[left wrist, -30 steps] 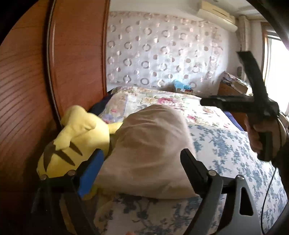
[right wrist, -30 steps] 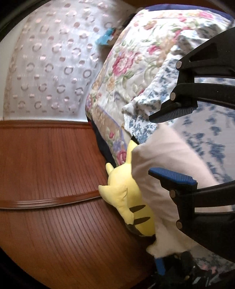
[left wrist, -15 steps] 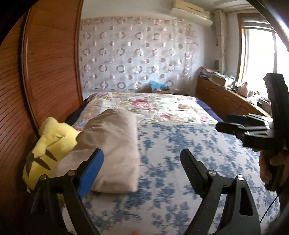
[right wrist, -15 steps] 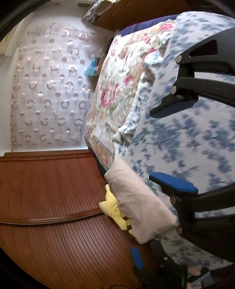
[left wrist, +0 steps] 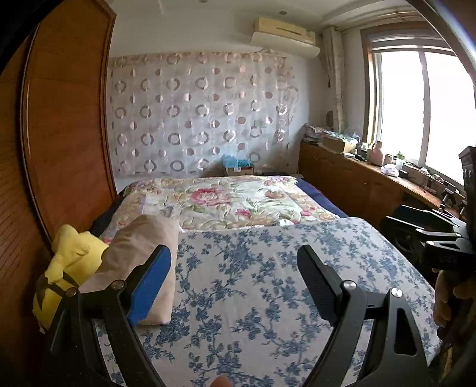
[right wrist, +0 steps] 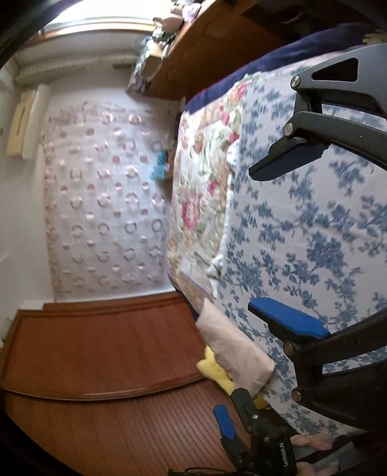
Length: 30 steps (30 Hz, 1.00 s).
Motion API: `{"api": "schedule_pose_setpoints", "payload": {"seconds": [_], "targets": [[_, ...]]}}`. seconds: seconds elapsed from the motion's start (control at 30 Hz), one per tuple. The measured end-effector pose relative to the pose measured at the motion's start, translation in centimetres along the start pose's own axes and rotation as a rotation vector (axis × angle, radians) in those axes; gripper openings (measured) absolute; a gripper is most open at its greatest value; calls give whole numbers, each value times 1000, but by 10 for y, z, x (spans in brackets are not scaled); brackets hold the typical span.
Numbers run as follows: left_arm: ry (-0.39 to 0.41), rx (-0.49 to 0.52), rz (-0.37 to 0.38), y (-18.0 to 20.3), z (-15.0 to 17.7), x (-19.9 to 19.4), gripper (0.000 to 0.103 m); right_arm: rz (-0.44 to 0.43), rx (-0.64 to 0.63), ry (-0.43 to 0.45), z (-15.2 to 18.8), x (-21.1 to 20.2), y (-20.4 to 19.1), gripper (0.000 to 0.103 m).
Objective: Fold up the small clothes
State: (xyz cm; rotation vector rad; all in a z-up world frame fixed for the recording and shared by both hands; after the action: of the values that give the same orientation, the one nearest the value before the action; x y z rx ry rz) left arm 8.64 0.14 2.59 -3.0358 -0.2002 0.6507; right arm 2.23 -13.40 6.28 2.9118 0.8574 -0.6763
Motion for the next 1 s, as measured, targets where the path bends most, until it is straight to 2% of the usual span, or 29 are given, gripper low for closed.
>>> {"api": "schedule_pose_setpoints", "payload": {"seconds": [0.43, 0.67, 1.0], "targets": [[61, -7, -5, 10, -21, -34, 87, 64, 3, 115, 23, -52, -40, 82], [53, -8, -11, 10, -21, -36, 87, 90, 9, 133, 37, -50, -45, 82], [41, -13, -32, 6, -18, -32, 87, 92, 11, 124, 37, -52, -47, 82]]}}
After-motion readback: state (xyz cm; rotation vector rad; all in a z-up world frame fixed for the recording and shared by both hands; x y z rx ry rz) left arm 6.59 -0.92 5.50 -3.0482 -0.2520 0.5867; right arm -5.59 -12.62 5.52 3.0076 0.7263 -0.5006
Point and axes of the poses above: each gripper's, at about its wrist camera, not at the fingertips, and x roughly the way its jaws point, y to its right, z to its underside, the point moved 1 cm from there along x, roughly the way its jaws point, and after that the axes turned 15 degrees about -z, right-handed, at the moved point
